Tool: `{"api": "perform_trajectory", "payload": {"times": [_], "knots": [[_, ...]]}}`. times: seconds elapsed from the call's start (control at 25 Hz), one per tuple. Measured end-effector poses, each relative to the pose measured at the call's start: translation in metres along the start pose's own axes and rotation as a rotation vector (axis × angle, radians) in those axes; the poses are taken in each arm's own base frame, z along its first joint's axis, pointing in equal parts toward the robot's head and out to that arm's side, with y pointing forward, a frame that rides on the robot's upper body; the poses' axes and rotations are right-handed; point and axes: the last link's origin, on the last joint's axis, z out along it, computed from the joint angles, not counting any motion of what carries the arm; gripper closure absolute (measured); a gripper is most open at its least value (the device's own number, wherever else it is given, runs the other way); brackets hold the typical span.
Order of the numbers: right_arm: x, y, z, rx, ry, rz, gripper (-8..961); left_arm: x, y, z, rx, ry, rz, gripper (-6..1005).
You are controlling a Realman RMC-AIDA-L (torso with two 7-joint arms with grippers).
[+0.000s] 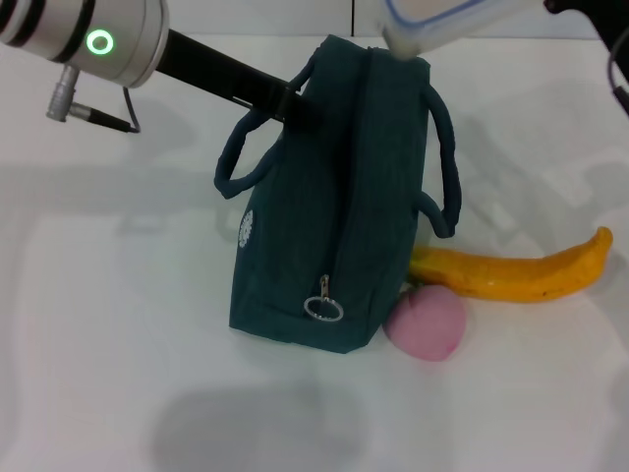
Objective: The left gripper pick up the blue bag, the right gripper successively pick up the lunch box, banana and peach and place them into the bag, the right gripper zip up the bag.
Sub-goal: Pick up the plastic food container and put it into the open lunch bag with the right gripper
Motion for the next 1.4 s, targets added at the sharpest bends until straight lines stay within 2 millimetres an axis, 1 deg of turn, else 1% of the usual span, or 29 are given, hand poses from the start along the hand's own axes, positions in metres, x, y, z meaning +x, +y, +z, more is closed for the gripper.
{"api": "perform_trajectory", "payload": {"times": [0.08,0.12,0.24,0.4,0.64,0.76,1.0,1.2,1.4], "knots": [[0.0,-0.003,0.0,0.015,-0.004,-0.013,855,0.001,0.0,-0.001,0.005,0.0,-0.001,963],[0.0,-0.01,-0.003,0.066,-0.008,-0.036,855,0.001,-0.001,-0.002,0.007,0.0,-0.002,963],[0.0,-0.017,-0.006,0.118,-0.004,-0.062,855,0.002,-0.003,-0.005,0.015,0.001,-0.005,963],[-0.004,-0.03,-0.015,0.216,-0.007,-0.137,855,0.003,-0.004,-0.007,0.022,0.001,-0.007,963],[-0.009,-0.041,-0.03,0.314,-0.007,-0.191,856,0.003,-0.005,-0.008,0.026,0.001,-0.006,963],[-0.003,-0.048,-0.03,0.357,0.045,-0.202,856,0.004,-0.005,-0.008,0.026,0.0,-0.005,963],[0.021,-0.057,-0.025,0.397,0.204,-0.206,856,0.004,-0.004,-0.005,0.019,-0.005,-0.003,963],[0.022,-0.058,-0.028,0.404,0.235,-0.264,856,0.003,-0.004,-0.004,0.015,-0.006,-0.002,963],[0.026,-0.058,-0.026,0.384,0.302,-0.417,856,0.001,-0.004,-0.003,0.014,-0.008,0.005,963]]}}
